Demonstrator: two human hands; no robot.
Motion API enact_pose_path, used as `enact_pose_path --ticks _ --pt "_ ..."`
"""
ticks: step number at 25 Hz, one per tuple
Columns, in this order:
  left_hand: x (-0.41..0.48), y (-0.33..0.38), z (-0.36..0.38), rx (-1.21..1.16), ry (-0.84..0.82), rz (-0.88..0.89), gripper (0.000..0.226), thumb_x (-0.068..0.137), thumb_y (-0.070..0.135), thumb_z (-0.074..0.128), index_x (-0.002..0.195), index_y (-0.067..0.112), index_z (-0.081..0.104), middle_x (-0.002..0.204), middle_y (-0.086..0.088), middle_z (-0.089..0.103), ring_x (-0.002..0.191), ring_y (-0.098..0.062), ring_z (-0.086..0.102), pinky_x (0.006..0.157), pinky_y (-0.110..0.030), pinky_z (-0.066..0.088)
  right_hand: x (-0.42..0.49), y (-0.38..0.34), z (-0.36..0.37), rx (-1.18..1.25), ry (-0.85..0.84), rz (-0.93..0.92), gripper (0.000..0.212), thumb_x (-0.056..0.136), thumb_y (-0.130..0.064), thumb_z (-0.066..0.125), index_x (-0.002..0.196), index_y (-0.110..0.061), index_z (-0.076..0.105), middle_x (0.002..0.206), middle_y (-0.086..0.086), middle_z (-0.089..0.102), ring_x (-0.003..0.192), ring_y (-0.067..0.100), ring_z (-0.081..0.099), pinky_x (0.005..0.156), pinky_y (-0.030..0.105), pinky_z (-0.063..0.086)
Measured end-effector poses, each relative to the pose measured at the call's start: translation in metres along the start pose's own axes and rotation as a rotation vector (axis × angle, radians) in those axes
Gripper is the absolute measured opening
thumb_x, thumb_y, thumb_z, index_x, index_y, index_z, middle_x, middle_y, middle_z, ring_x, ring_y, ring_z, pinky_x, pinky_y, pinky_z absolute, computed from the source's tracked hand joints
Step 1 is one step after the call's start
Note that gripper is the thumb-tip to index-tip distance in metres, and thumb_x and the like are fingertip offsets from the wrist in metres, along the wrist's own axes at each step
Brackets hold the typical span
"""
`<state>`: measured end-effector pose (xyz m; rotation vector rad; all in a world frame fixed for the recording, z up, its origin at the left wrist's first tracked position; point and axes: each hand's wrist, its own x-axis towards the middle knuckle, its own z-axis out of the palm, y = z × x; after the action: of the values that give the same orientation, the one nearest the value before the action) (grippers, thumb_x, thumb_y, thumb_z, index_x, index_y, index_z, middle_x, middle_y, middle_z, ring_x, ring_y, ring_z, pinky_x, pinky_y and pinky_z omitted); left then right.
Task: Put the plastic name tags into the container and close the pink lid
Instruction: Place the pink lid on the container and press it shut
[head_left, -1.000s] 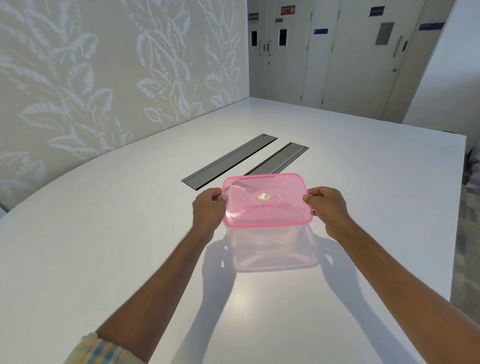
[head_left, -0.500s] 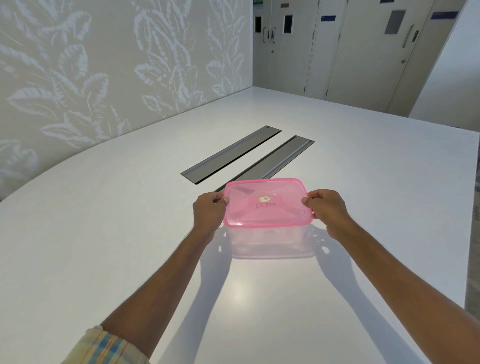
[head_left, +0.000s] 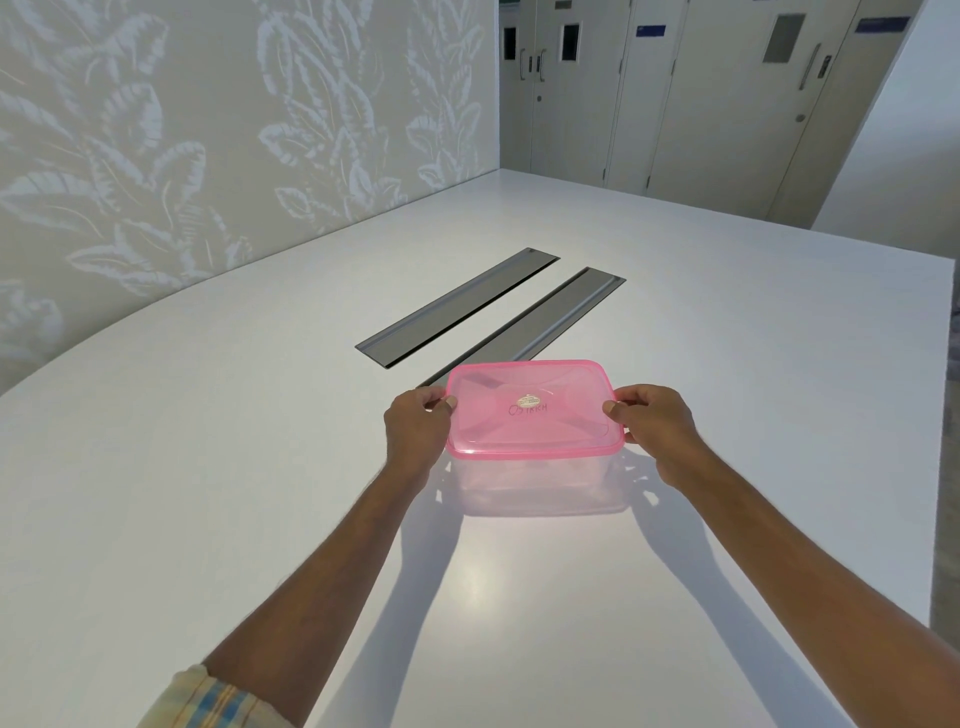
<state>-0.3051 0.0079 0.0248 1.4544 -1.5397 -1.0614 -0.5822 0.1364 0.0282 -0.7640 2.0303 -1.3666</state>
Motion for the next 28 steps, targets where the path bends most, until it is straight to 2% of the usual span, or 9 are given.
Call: enact_pose_path --ticks 5,11,18,25,28 --pt "-0.004 -0.004 0.001 -0.016 0.019 0.000 0.030 0.097 0.023 0.071 0.125 0.015 0.077 0.110 0.005 0.078 0.105 -0.018 0.072 0.098 -0.037 0.059 0.002 0.002 0.002 -0.008 0.006 -0.003 0.013 0.089 -0.017 0.077 0.102 -0.016 0.077 0.097 0.004 0.076 0.084 0.022 0.068 0.083 0.043 0.062" --pt "-0.001 0.006 0.006 0.003 -0.003 -0.049 0.031 0.099 0.022 0.061 0.126 0.017 0.074 0.113 0.003 0.077 0.107 -0.021 0.072 0.100 -0.043 0.060 0.004 -0.001 0.003 -0.021 -0.004 0.019 0.016 0.089 -0.020 0.078 0.104 -0.018 0.077 0.095 0.002 0.076 0.085 0.020 0.069 0.076 0.037 0.061" --pt "0.003 0.002 0.003 -0.010 0.023 -0.022 0.030 0.097 0.019 0.069 0.124 0.013 0.078 0.111 0.001 0.080 0.106 -0.021 0.075 0.101 -0.040 0.061 0.000 -0.001 0.002 0.031 0.012 -0.033 0.017 0.088 -0.015 0.080 0.103 -0.019 0.077 0.089 0.000 0.073 0.080 0.018 0.066 0.076 0.038 0.060" --pt "0.008 0.004 0.004 -0.023 0.014 -0.059 0.027 0.097 0.021 0.071 0.122 0.014 0.078 0.101 0.004 0.077 0.097 -0.019 0.072 0.088 -0.030 0.057 -0.001 -0.006 0.002 0.003 -0.010 -0.022 0.017 0.089 -0.017 0.080 0.106 -0.013 0.078 0.092 0.003 0.074 0.080 0.021 0.066 0.072 0.035 0.058" --pt "0.008 0.001 0.005 -0.007 0.004 -0.048 0.026 0.098 0.022 0.070 0.122 0.015 0.078 0.098 0.004 0.076 0.092 -0.018 0.070 0.085 -0.031 0.057 -0.002 -0.007 0.001 -0.011 -0.017 -0.020 0.020 0.090 -0.017 0.080 0.109 -0.012 0.078 0.097 0.005 0.075 0.080 0.019 0.066 0.070 0.032 0.057"
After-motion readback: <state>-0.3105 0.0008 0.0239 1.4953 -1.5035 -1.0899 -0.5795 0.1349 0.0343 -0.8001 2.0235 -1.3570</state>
